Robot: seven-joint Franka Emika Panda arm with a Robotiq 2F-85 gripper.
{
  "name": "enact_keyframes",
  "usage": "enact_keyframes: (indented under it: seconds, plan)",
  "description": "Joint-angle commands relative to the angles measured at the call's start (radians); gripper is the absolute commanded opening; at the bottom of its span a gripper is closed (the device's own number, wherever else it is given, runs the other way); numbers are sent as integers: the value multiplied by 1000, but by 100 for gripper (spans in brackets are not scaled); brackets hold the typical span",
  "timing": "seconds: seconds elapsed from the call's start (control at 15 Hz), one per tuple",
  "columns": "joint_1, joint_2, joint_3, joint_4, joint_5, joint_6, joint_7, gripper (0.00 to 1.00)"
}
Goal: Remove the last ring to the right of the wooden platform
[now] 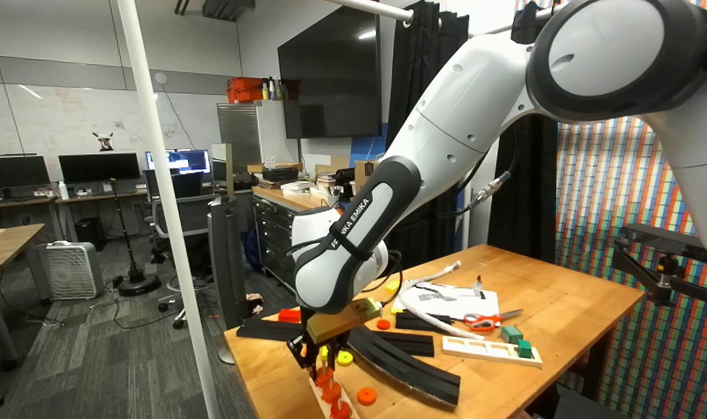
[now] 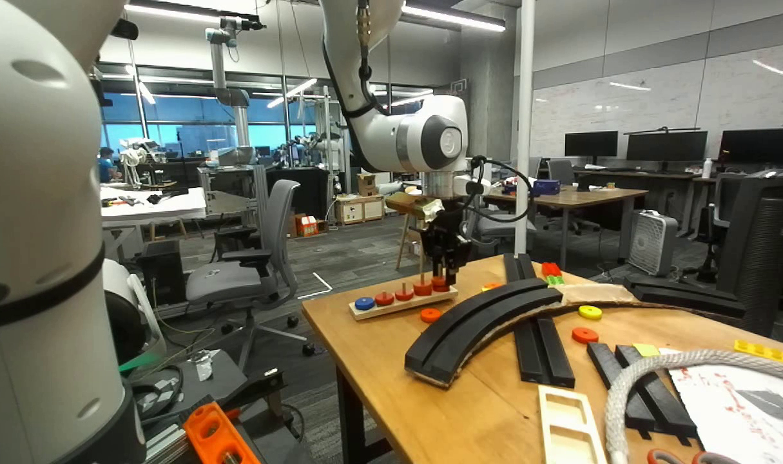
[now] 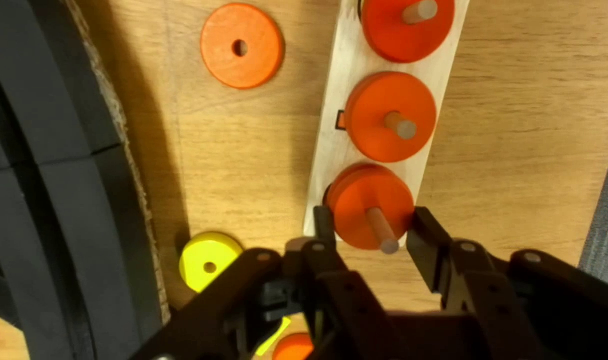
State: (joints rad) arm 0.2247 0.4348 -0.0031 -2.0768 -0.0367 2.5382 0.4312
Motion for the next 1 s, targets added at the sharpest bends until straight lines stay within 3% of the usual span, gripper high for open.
enact_keyframes:
  seconds: [0.0, 0.6, 0.93]
  plan:
    - [3, -34, 2, -3, -5, -21, -8, 24]
    - [-145, -33, 105, 6, 204, -15, -290, 23]
    - [-118, -43, 71, 33, 159, -68, -239, 23]
